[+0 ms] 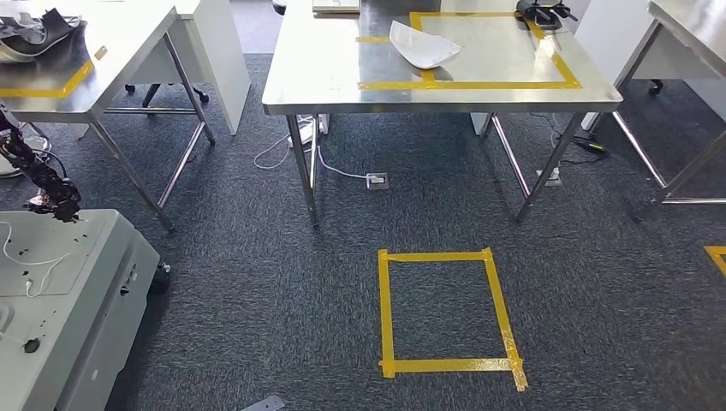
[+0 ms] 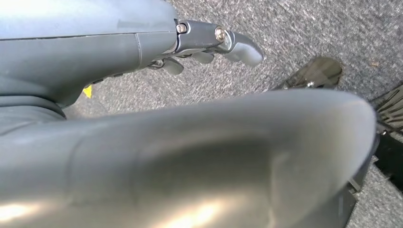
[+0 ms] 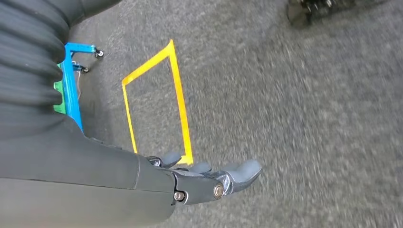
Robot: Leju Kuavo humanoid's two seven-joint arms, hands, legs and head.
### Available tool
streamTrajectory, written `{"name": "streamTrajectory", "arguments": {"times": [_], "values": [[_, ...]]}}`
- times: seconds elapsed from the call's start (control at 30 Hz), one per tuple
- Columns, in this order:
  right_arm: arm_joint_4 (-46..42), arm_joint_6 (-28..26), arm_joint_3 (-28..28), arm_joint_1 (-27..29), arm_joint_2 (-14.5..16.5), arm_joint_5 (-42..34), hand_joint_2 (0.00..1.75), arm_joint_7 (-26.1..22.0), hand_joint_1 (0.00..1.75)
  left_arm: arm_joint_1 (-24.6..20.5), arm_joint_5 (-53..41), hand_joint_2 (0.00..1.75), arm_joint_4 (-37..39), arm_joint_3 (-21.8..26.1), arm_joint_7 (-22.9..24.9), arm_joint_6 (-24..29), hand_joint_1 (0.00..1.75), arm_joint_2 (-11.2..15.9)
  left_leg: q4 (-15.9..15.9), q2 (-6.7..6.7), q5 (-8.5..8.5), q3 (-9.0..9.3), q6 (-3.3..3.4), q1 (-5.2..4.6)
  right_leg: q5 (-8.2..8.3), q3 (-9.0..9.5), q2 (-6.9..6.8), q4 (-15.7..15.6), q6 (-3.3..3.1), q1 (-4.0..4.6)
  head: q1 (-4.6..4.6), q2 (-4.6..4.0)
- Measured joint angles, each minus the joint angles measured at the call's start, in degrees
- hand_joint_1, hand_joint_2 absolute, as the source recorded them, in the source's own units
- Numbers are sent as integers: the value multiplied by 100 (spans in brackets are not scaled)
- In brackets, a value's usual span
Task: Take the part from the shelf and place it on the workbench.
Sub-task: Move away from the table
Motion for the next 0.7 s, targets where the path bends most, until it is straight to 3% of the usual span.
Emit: {"name": "streamTrajectory", "arguments": {"times": [0.07, 0.1, 0.13, 0.17, 0.2, 0.23, 0.3, 0.33, 0.37, 0.43, 0.5, 0.6, 0.63, 0.67, 0.7], "values": [[7, 47, -13, -9, 39, 52, 175, -18, 0, -44, 20, 0, -9, -13, -11, 0, 0, 1, 9, 14, 141, -165, 42, 5, -621, -176, 19, 680, 38, -13, 4, 0], [8, 62, -13, -18, 47, 71, 175, -21, 0, -52, 31, 0, -13, -13, -20, 0, 0, 2, 21, 21, 214, -256, 41, 4, -836, -241, 22, 1055, 53, -17, 4, 0], [8, 72, -13, -26, 50, 82, 175, -18, 0, -54, 39, 0, -15, -14, -28, 0, 0, 4, 39, 29, 287, -355, 33, 6, -909, -250, 22, 1330, 65, -22, 3, 0], [8, 80, -13, -31, 52, 87, 175, -12, 0, -54, 43, 0, -17, -14, -36, 0, 0, 6, 64, 34, 356, -459, 18, 13, -842, -171, 22, 1424, 76, -30, 3, 0], [8, 85, -13, -32, 53, 92, 175, -7, 0, -54, 49, 0, -17, -14, -42, 0, 0, 7, 95, 35, 420, -574, -3, 24, -698, 6, 23, 1317, 88, -41, 3, 0], [8, 95, -13, -36, 54, 103, 175, 1, 0, -54, 58, 0, -19, -14, -45, 0, 0, 8, 134, 31, 476, -681, -33, 37, -559, 286, 24, 1011, 102, -56, 3, 0], [8, 125, -13, -67, 66, 134, 175, 39, 0, -48, 91, 0, -25, -14, -25, 0, 0, 16, 202, 26, 569, -841, -111, 47, -579, 856, 51, 220, 90, -52, 4, 0], [8, 141, -13, -87, 73, 156, 175, 68, 0, -43, 107, 0, -28, -14, 0, 0, 0, 24, 220, 26, 613, -879, -152, 44, -651, 1019, 66, -54, 58, -42, 6, 0], [8, 152, -13, -104, 78, 175, 175, 93, 0, -35, 121, 0, -30, -14, 37, 0, 0, 34, 218, 28, 660, -895, -190, 39, -716, 1071, 78, -178, 12, -22, 5, 0], [8, 156, -12, -129, 84, 228, 175, 96, 0, 6, 159, 0, -29, -14, 126, 0, 0, 61, 207, 25, 727, -901, -262, 49, -656, 1012, 67, -195, -99, -13, 7, 0], [8, 156, -6, -183, 90, 300, 175, 58, 0, 90, 213, 0, -28, -13, 179, 0, 0, 92, 405, 10, 483, -996, -323, 67, -552, 909, 42, -199, -211, -20, 2, 0], [8, 196, 37, -273, 88, 449, 175, 101, 0, 198, 303, 0, -24, -2, 129, 0, 0, 113, 1408, -3, -304, -1271, -366, 75, -374, 696, 23, -200, -280, 3, -9, 0], [8, 221, 57, -291, 85, 485, 175, 129, 0, 219, 329, 0, -22, 3, 103, 0, 0, 114, 1705, -4, -421, -1303, -365, 74, -311, 613, 13, -197, -284, 22, -10, 0], [8, 244, 75, -304, 84, 504, 175, 145, 0, 235, 348, 0, -22, 7, 80, 0, 0, 115, 1834, -4, -407, -1256, -349, 70, -250, 536, 2, -193, -286, 42, -11, 0], [8, 261, 88, -313, 83, 510, 175, 145, 0, 246, 362, 0, -22, 10, 63, 0, 0, 116, 1772, -5, -301, -1118, -319, 61, -191, 463, -7, -190, -287, 62, -11, 0]]}}
